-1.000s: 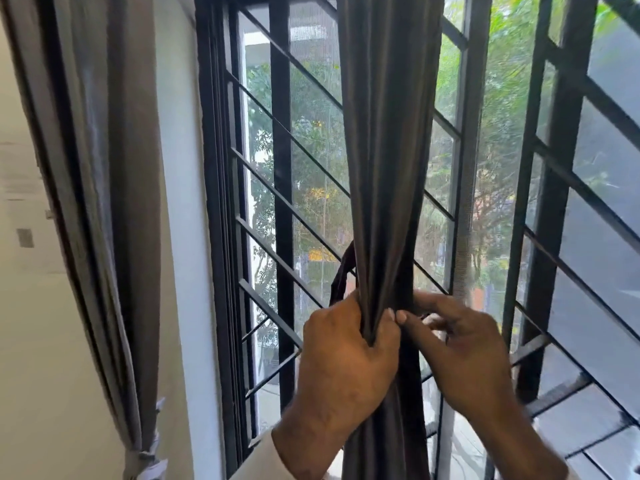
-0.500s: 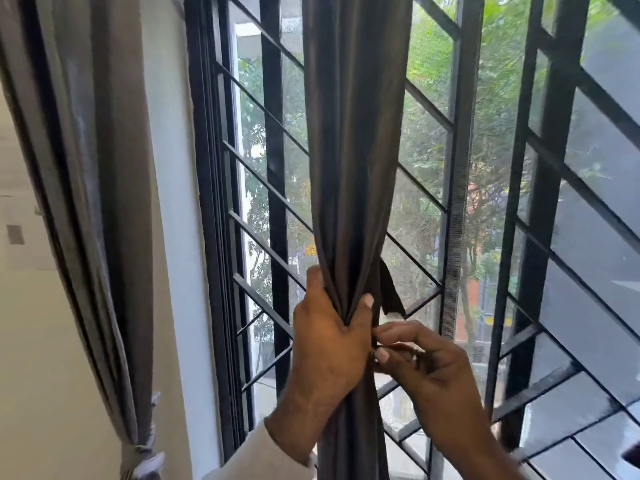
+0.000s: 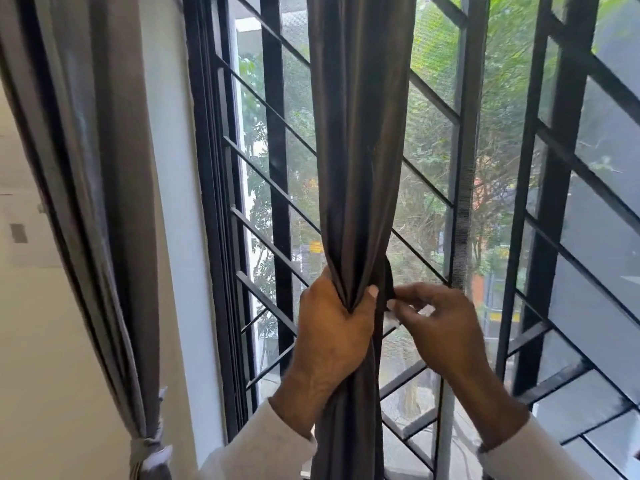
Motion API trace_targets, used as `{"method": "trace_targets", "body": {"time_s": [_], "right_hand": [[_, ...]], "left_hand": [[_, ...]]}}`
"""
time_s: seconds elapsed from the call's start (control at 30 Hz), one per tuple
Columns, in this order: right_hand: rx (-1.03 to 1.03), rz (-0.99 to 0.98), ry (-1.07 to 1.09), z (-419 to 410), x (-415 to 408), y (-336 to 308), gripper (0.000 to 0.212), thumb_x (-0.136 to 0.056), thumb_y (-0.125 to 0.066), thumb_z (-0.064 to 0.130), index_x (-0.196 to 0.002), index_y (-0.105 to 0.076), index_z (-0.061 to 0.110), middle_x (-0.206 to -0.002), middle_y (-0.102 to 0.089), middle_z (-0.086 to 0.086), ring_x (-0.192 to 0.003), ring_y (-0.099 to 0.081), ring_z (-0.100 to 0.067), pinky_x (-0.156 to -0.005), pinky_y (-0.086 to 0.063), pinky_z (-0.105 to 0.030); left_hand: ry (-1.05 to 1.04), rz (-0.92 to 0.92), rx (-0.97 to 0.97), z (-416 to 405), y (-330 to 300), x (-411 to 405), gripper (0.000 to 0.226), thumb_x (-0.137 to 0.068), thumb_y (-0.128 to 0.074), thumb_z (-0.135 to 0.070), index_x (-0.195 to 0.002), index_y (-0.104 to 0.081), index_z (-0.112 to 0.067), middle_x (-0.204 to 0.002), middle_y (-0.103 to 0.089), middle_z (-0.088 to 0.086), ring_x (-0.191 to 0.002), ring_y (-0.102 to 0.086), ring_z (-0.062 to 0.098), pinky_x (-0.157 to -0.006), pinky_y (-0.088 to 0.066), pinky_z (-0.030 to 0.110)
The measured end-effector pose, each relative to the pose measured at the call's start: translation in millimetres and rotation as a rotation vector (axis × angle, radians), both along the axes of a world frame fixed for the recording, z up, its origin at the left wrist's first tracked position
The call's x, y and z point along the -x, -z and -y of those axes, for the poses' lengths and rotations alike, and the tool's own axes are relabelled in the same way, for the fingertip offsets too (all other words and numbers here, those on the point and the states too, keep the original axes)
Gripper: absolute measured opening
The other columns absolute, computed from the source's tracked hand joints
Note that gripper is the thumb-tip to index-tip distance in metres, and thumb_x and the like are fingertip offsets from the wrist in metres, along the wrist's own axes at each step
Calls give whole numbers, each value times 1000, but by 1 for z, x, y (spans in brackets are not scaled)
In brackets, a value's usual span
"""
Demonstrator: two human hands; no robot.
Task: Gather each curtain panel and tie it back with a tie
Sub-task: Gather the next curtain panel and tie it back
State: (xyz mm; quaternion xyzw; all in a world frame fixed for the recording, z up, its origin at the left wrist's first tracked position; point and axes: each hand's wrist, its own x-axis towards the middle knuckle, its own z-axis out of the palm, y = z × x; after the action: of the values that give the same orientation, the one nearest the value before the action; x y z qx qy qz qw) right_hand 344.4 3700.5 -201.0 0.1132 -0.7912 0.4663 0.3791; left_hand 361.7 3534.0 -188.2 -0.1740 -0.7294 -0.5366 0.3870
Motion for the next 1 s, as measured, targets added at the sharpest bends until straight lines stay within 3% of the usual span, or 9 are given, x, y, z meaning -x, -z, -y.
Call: {"method": "trace_targets", "body": {"time_s": [0.07, 0.13, 0.2, 0.3, 0.5, 0.67, 0.77, 0.9, 1.0], "right_hand": [[-1, -108, -6, 4, -10, 11, 26, -88, -81, 13, -97, -82, 38, -87, -75, 22, -90, -69, -4, -78, -52, -20], [-16, -202, -71, 12, -21, 23, 23, -92, -77, 10, -100, -80, 31, -95, -75, 15, -92, -71, -10, -75, -56, -26], [17, -221, -154, 19, -25, 32, 22, -94, -74, 7, -102, -79, 26, -99, -73, 10, -90, -73, -14, -69, -61, -34], [90, -225, -258, 22, -23, 36, 30, -93, -73, -4, -103, -80, 24, -105, -72, 6, -90, -74, -19, -70, -64, -38], [57, -205, -346, 23, -32, 33, 37, -92, -69, -14, -106, -80, 19, -104, -78, 7, -93, -75, -12, -79, -55, -17], [176, -179, -249, 19, -33, 34, 32, -91, -72, -9, -102, -80, 21, -89, -80, 11, -78, -74, 0, -72, -55, -13], [184, -220, -195, 19, -36, 35, 41, -91, -74, -8, -108, -80, 29, -94, -80, 15, -81, -75, 1, -74, -56, -14], [4, -313, -170, 19, -46, 35, 32, -92, -69, 11, -120, -77, 24, -113, -75, 12, -98, -75, -5, -83, -56, -16], [-31, -243, -186, 20, -55, 31, 44, -84, -84, 31, -127, -73, 28, -118, -73, 15, -97, -76, -5, -85, -56, -17]], "left_hand": [[-175, -50, 20, -2, 1, -2, 42, -90, -83, -32, -124, -57, -31, -85, -65, -29, -78, -67, -3, -73, -62, 22], [-305, -79, 31, -6, 3, -2, 48, -87, -85, -34, -116, -47, -30, -86, -68, -16, -76, -70, 13, -68, -62, 33], [-359, -99, 65, -7, 3, 0, 39, -88, -83, -39, -114, -55, -30, -90, -67, -5, -83, -67, 22, -70, -61, 39], [-388, -131, 138, -6, 5, 3, 24, -90, -79, -47, -94, -69, -25, -92, -55, -8, -91, -56, 18, -75, -55, 37], [-11, -33, 20, -1, 14, -7, 37, -102, -69, -50, -74, -63, -27, -61, -65, -15, -56, -64, 1, -55, -47, 19], [329, 101, -78, 11, 20, -4, 51, -101, -60, -59, -93, -78, -12, -84, -76, 13, -75, -72, 22, -70, -59, 48], [368, 149, -87, 20, 23, -2, 35, -99, -69, -43, -105, -83, -12, -95, -81, 11, -92, -79, 29, -84, -63, 59], [147, 48, -85, 23, 14, 3, 14, -83, -87, -30, -89, -87, -17, -83, -81, -3, -80, -79, 18, -78, -65, 42], [79, 38, -70, 17, 7, 4, 12, -81, -92, -25, -79, -85, -17, -72, -78, -6, -69, -75, 14, -68, -62, 34]]}}
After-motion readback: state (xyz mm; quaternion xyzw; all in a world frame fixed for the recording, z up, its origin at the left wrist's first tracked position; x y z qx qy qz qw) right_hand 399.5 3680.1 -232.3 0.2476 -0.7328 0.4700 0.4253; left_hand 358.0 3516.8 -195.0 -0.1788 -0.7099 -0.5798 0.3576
